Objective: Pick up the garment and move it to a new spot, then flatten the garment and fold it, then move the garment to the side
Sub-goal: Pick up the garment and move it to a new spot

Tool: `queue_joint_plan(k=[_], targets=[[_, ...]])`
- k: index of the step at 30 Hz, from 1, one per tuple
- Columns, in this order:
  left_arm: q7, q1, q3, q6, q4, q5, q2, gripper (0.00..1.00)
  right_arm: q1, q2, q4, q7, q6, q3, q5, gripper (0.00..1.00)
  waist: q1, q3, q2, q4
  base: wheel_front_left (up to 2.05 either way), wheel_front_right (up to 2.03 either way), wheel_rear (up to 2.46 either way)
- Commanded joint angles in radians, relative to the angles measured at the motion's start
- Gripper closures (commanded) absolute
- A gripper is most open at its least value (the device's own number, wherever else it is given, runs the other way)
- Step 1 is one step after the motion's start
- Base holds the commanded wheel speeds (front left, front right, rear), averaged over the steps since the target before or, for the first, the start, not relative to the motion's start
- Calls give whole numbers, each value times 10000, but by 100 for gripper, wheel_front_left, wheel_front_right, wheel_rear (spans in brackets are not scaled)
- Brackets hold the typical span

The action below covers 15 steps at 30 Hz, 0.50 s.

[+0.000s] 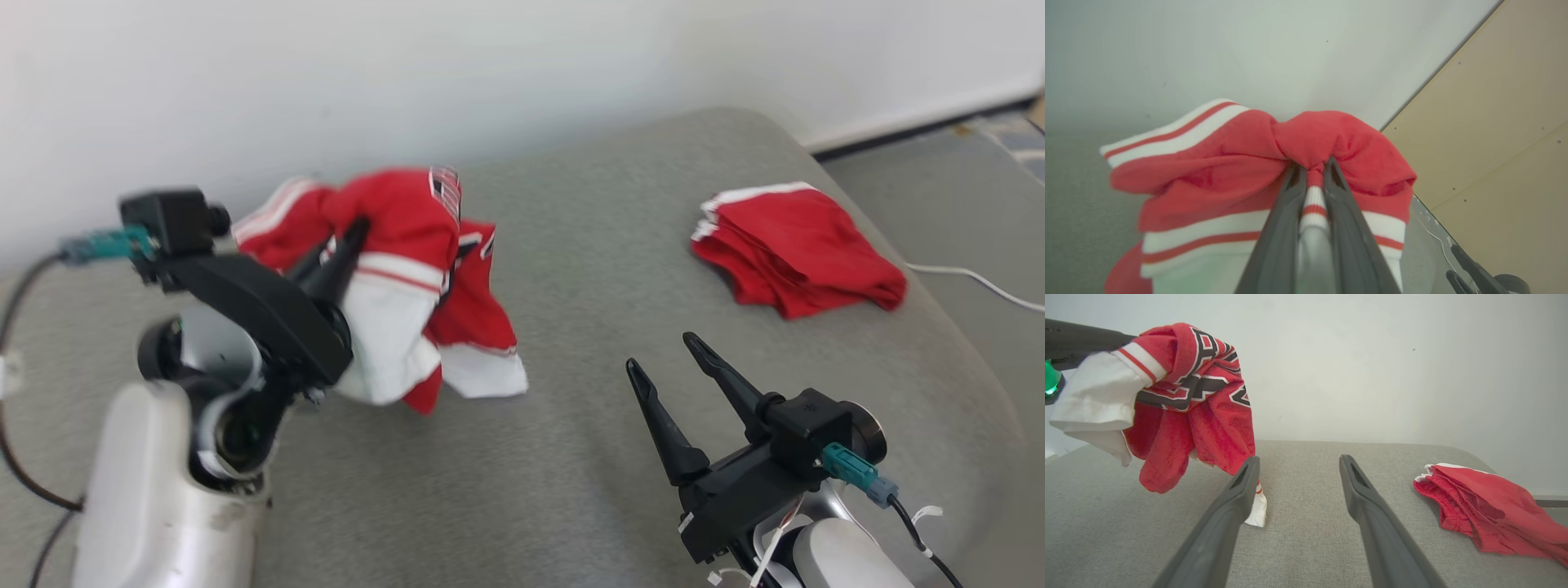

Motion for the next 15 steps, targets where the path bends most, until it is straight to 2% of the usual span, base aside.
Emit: queue_joint_plan(k=[1, 7, 8, 9, 13, 15], targets=[[-188, 139, -52, 27, 179, 13, -7, 100, 59, 40, -48, -16, -24, -20, -2, 0, 1, 623, 1, -911, 0, 0, 0], [-1075, 510, -649, 164, 2041, 1101, 102, 100, 87, 170, -25, -149, -24, -145, -51, 0, 1, 910, 1, -1151, 0, 0, 0], [-1253, 558, -730, 141, 2356, 1234, 93, 52, 131, 185, 4, -161, -24, -164, -62, 0, 1, 906, 1, -1130, 0, 0, 0], [-1477, 601, -800, 146, 2636, 1389, 110, 0, 171, 190, 34, -180, -24, -204, -75, 0, 1, 886, 1, -1088, 0, 0, 0], [-2502, 753, -1005, 105, 3513, 1753, 107, 0, 360, 276, 118, -227, -24, -330, -87, 0, 1, 699, 1, -780, 0, 0, 0], [-3208, 737, -1087, -64, 3627, 1724, 42, 0, 440, 253, 134, -235, -24, -443, -98, 0, 1, 548, 1, -541, 0, 0, 0]])
